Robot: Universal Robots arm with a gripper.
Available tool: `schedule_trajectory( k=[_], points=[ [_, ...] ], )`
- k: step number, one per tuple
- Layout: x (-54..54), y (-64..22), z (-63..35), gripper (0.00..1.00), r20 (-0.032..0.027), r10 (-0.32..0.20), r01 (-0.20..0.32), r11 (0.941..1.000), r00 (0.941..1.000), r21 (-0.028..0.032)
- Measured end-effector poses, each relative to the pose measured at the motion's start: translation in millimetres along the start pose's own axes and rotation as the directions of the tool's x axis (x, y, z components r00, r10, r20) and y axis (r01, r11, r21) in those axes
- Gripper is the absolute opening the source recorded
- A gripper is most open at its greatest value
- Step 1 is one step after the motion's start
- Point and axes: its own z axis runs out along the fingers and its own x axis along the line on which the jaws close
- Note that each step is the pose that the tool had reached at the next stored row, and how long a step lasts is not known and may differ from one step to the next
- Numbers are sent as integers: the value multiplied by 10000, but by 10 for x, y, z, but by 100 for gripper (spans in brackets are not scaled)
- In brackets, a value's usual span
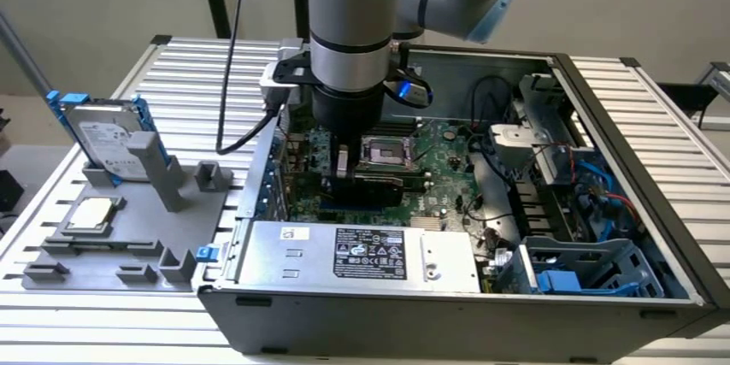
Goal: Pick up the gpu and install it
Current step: 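Insert the gpu into the slot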
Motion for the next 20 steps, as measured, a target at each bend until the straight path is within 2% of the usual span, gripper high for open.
schedule_trajectory(
  k=[20],
  points=[
    [28,-17,0,26,5,-222,222,9998,9998,-17]
  ],
)
